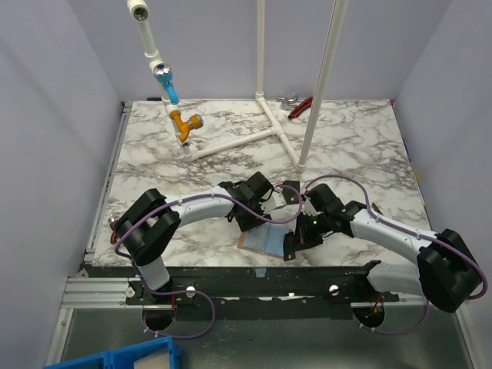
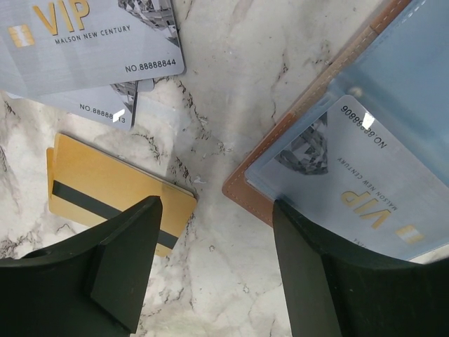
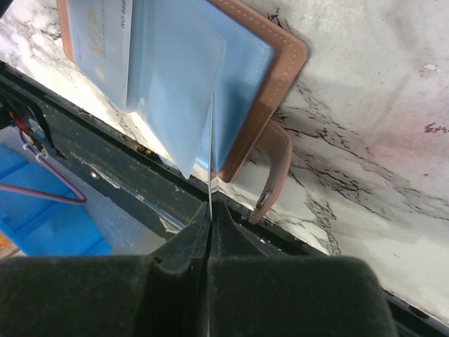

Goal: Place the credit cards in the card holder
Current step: Insert the credit card into the card holder.

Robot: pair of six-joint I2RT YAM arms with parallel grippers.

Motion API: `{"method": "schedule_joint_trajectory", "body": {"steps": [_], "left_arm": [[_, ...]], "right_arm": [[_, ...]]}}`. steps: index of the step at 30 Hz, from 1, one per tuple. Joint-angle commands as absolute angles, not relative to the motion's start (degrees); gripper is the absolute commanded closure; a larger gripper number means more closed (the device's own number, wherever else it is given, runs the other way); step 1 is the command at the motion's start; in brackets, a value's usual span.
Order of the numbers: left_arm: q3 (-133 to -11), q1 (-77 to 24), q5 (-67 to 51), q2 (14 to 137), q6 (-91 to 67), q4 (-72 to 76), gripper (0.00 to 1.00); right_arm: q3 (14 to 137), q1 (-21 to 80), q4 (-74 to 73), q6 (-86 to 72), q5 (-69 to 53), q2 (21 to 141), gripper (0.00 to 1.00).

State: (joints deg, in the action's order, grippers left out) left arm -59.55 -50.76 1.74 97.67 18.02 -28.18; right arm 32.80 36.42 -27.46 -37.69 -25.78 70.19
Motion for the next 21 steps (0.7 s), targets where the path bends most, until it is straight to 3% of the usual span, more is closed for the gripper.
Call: {"method": "schedule_joint_trajectory", "body": {"steps": [1, 9, 21], "left_arm": [[-59.0, -51.2, 3.6, 98.1, 18.5, -27.1, 0.35], [-60.5, -51.1, 0.8, 96.7, 18.5, -29.6, 0.36], [-57.5, -46.3, -13.3, 87.8, 25.9, -33.1, 0.35]], "right_arm": [[32.9, 36.8, -27.3, -36.0, -28.7, 70.4, 0.99], [34.0, 36.8, -20.6, -38.9, -31.7, 69.4, 0.99], [36.5, 36.8, -8.4, -41.8, -35.8, 79.7, 0.99]]}}
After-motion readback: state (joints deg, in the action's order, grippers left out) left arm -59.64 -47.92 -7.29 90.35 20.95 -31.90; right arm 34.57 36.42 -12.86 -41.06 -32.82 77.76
